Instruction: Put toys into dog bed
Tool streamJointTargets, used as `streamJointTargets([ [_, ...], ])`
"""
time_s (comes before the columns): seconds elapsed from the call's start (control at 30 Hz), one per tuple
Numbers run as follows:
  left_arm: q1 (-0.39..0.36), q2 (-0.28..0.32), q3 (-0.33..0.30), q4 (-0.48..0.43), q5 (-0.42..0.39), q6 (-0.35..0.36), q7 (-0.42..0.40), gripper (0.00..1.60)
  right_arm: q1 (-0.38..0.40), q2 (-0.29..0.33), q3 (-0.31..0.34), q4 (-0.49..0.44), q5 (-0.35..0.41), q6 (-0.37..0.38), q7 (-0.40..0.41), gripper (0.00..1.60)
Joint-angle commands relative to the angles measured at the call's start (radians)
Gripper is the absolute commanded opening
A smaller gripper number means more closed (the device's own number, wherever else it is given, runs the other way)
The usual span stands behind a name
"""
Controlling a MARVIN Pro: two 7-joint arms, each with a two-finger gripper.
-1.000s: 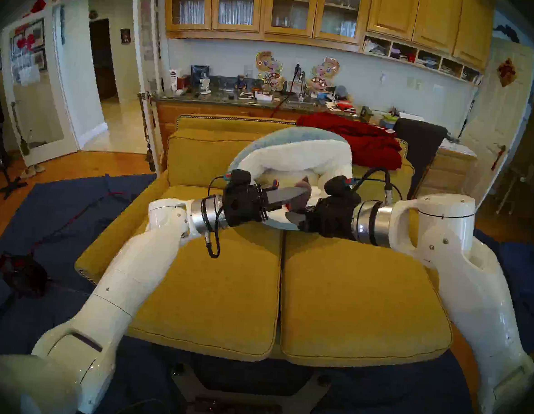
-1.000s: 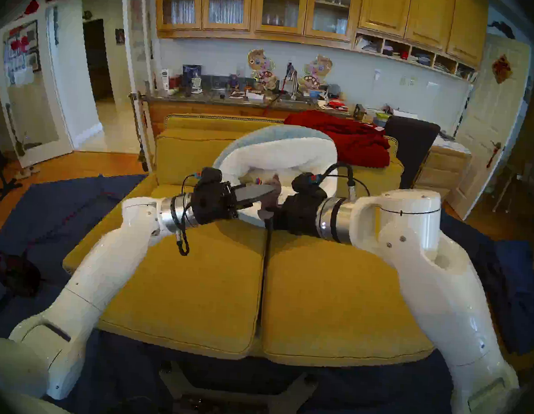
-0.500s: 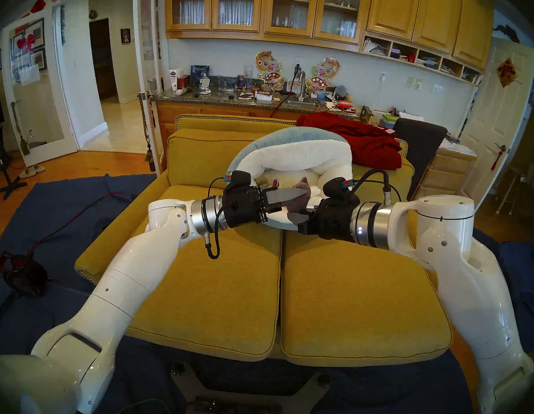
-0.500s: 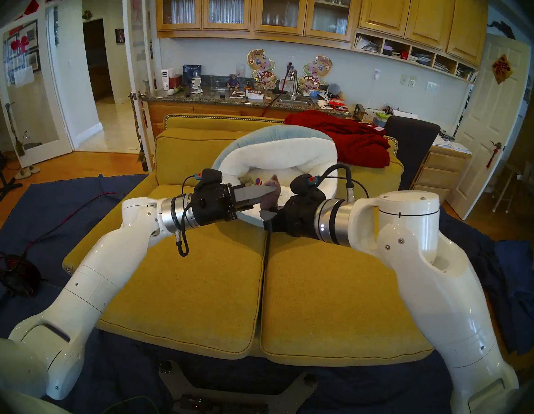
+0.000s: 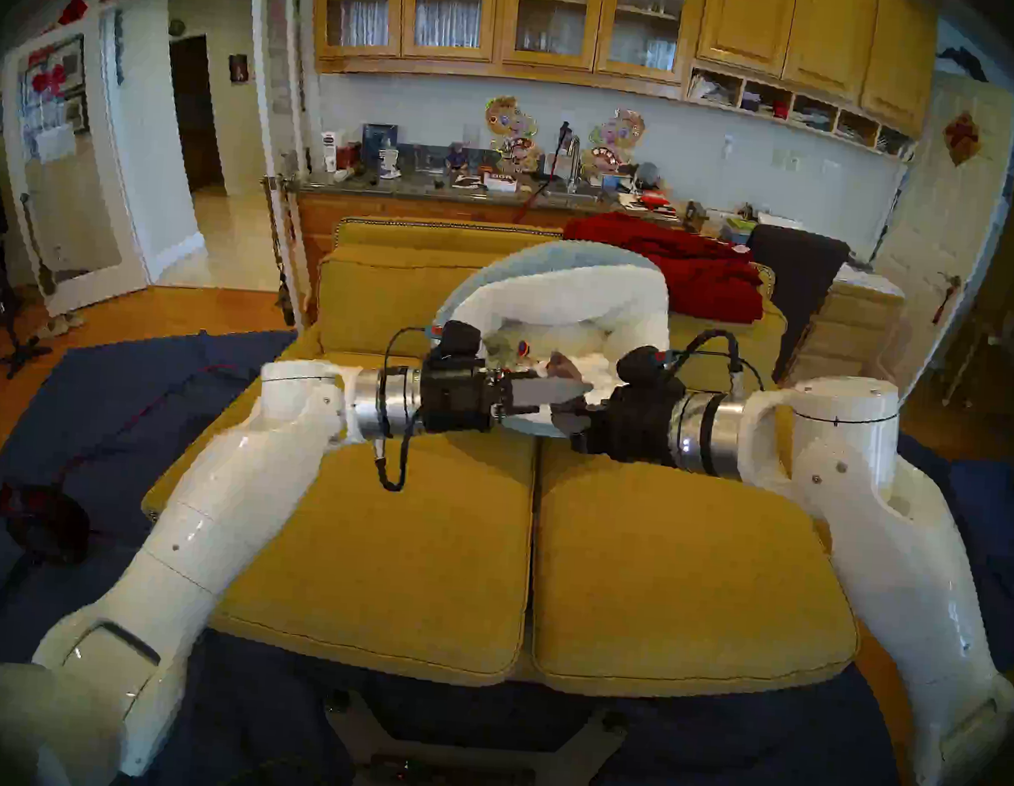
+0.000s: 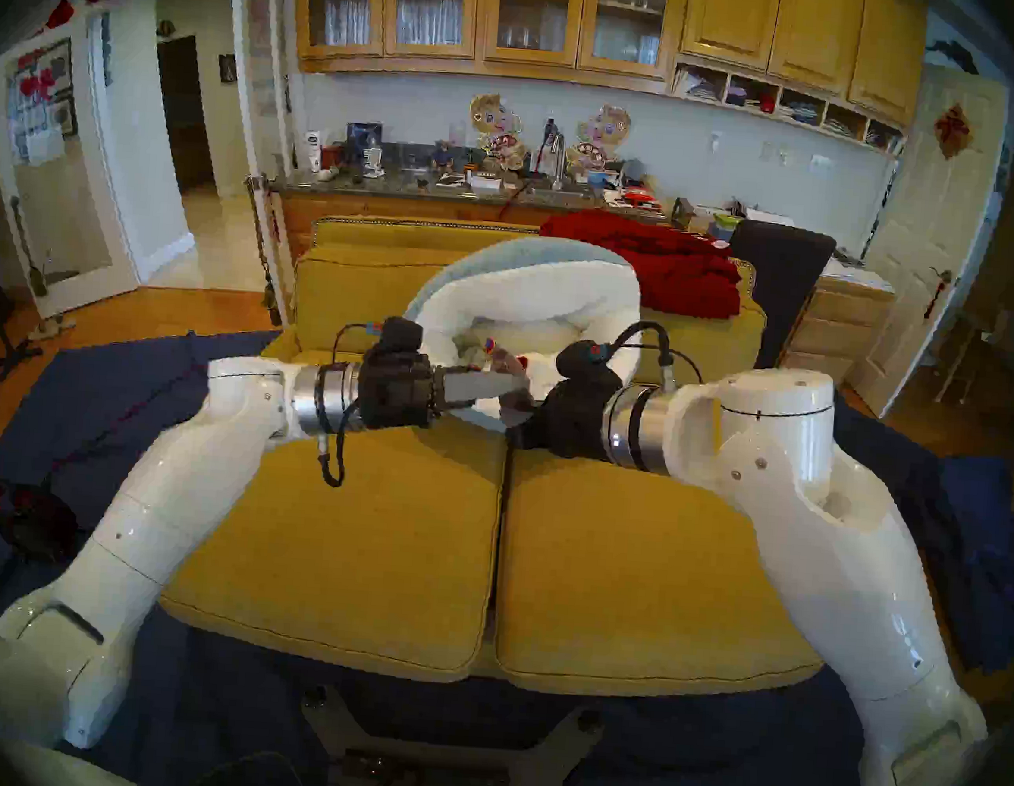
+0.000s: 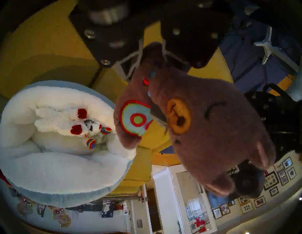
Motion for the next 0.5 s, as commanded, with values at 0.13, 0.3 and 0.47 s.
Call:
streamJointTargets([
  [0.13, 0.064, 0.17, -0.122, -0.075, 0.085, -0.093, -0.034, 1.6, 0.012, 0.026, 0.071, -0.015, 0.012, -0.011, 0.011, 0.0],
  [0.3, 0.116, 0.219, -0.175, -0.086, 0.131, -0.158, -0.059, 1.6, 0.009, 0.042, 0.095, -0.009, 0.02, -0.008, 0.022, 0.0],
  [0.47, 0.157, 0.235, -0.204, -0.1, 0.153, -0.2, -0.063, 1.6, 0.021, 0.054, 0.094, -0.003, 0.018, -0.001, 0.026, 0.0],
])
